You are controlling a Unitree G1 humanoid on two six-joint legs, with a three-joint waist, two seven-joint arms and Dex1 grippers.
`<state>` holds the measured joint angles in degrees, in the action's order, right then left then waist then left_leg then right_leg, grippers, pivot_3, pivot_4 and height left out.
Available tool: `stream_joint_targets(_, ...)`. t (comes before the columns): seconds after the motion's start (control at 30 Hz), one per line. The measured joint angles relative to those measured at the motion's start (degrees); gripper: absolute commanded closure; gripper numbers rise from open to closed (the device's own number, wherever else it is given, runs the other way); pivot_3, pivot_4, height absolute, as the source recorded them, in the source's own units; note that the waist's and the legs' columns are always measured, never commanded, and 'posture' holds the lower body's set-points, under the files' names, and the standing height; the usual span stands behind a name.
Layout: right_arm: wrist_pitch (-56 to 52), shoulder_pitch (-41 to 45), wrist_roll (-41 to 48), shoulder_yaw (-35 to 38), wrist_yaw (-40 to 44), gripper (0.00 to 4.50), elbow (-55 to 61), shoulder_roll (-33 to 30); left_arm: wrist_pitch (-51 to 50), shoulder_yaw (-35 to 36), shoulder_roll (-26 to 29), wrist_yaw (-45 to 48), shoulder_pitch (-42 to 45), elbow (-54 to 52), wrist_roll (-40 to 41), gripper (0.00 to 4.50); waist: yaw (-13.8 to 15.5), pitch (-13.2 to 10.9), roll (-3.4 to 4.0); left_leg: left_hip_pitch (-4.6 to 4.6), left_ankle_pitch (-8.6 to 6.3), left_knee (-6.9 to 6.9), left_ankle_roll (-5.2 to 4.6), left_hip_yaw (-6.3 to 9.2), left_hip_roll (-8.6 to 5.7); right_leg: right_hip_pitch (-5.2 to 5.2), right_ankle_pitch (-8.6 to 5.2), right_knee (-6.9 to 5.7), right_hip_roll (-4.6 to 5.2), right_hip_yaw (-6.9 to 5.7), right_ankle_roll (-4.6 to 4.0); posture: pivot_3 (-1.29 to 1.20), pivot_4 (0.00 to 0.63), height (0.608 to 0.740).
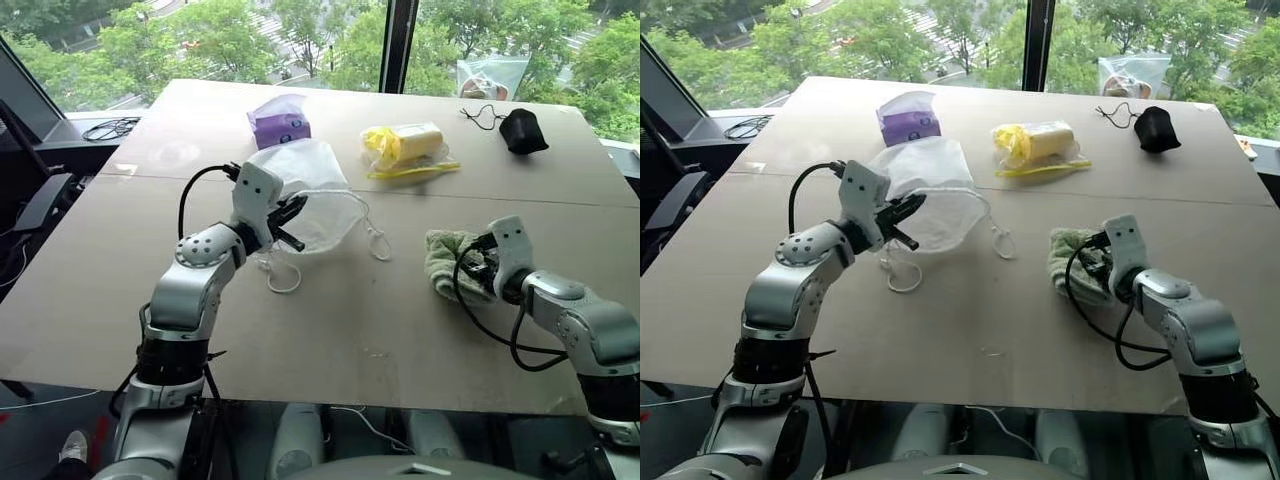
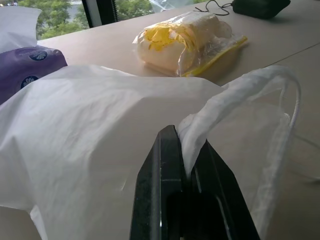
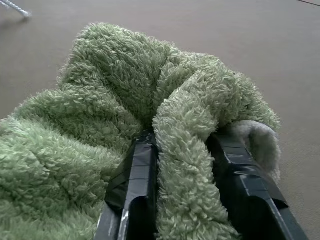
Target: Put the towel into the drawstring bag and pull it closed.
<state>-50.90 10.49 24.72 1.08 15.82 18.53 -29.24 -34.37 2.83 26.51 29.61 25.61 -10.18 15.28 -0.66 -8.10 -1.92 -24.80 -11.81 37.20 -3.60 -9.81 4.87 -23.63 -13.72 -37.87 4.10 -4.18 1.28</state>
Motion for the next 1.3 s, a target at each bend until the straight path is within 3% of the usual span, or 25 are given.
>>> stream_joint_targets(0.03,1.6,-0.8,0.2,0.4,1.0,4.44,0.7,0.8,-0.4,0.0,0.0,0.0,0.1,0.1,0.2,4.50,0.0,0.0,0.00,-0.01,0.00,-0.01,0.00,0.00,0.00,0.00,0.00,0.00,-0.01,0.00,0.00,0.00,0.150,0.740)
stream_joint_targets(0.2,3.8,-3.1,10.6,1.1,8.1,4.44,6.6,8.8,-5.5,-0.1,-2.0,-0.6,0.7,0.0,2.8,4.50,-0.4,-0.2,0.38,-0.06,0.13,-0.02,-0.19,0.01,0.04,-0.07,0.13,-0.06,-0.09,0.07,0.21,0.00,0.150,0.740)
stream_joint_targets(0.33,3.8,0.8,19.0,-1.2,12.7,4.44,12.9,11.9,-10.7,-1.0,-5.2,-1.4,1.3,-0.4,5.0,4.50,-0.1,-0.3,0.43,-0.10,0.01,0.00,-0.02,0.04,-0.03,-0.06,0.09,-0.01,-0.04,0.04,0.14,0.00,0.150,0.740)
stream_joint_targets(0.47,7.2,5.7,11.9,-10.4,13.9,4.44,8.5,11.9,-12.6,-1.6,-7.7,-0.9,2.9,-0.4,7.0,4.50,-0.1,-0.3,0.43,-0.09,0.01,0.03,-0.01,0.07,-0.07,-0.07,0.01,-0.01,-0.02,0.00,-0.02,0.00,0.150,0.740)
stream_joint_targets(0.53,13.7,10.8,0.2,-18.1,11.5,4.44,-2.3,12.0,-13.2,-2.4,-8.6,0.0,3.5,-0.8,8.1,4.50,-0.3,-0.3,0.45,-0.10,0.03,0.06,0.01,0.05,-0.08,-0.08,0.01,-0.04,-0.02,0.00,-0.02,0.00,0.150,0.740)
stream_joint_targets(0.73,27.5,17.2,-12.8,-19.8,3.6,4.44,-23.0,20.4,-15.0,-5.5,-5.5,3.3,2.1,-7.9,10.4,4.50,-0.6,-0.4,0.50,-0.19,0.31,-0.03,0.08,0.04,-0.07,-0.17,0.13,-0.08,-0.08,0.02,0.20,0.00,0.150,0.740)
stream_joint_targets(0.87,33.8,18.9,-13.3,-16.0,2.8,4.44,-30.9,25.1,-17.1,-5.3,-1.3,3.5,-3.3,-10.7,10.8,4.50,-0.9,-0.4,0.52,-0.20,0.29,-0.05,0.12,0.06,-0.04,-0.16,0.13,-0.06,-0.07,-0.01,0.21,0.00,0.150,0.740)
stream_joint_targets(0.93,33.0,18.2,-8.8,-12.6,4.8,4.44,-31.0,27.4,-18.2,-4.9,-0.2,3.0,-4.3,-11.0,11.0,4.50,-0.8,-0.4,0.53,-0.21,0.28,-0.03,0.13,0.08,-0.03,-0.15,0.14,-0.07,-0.06,-0.03,0.21,0.00,0.150,0.740)
stream_joint_targets(1.17,17.4,17.1,13.6,-1.0,12.0,4.44,-25.5,32.1,-21.4,-0.4,2.6,2.3,-3.9,-11.8,13.3,4.50,-1.0,-0.4,0.63,-0.21,0.14,-0.04,0.35,0.14,0.00,-0.13,0.14,-0.07,-0.02,-0.10,0.19,0.00,0.150,0.740)
stream_joint_targets(1.3,14.7,17.5,17.7,2.4,10.9,4.44,-25.3,33.9,-23.8,2.1,2.7,1.8,-1.9,-11.6,15.5,4.50,-1.3,-0.5,0.71,-0.22,0.13,-0.04,0.34,0.14,-0.01,-0.15,0.14,-0.07,-0.02,-0.11,0.19,0.00,0.150,0.740)
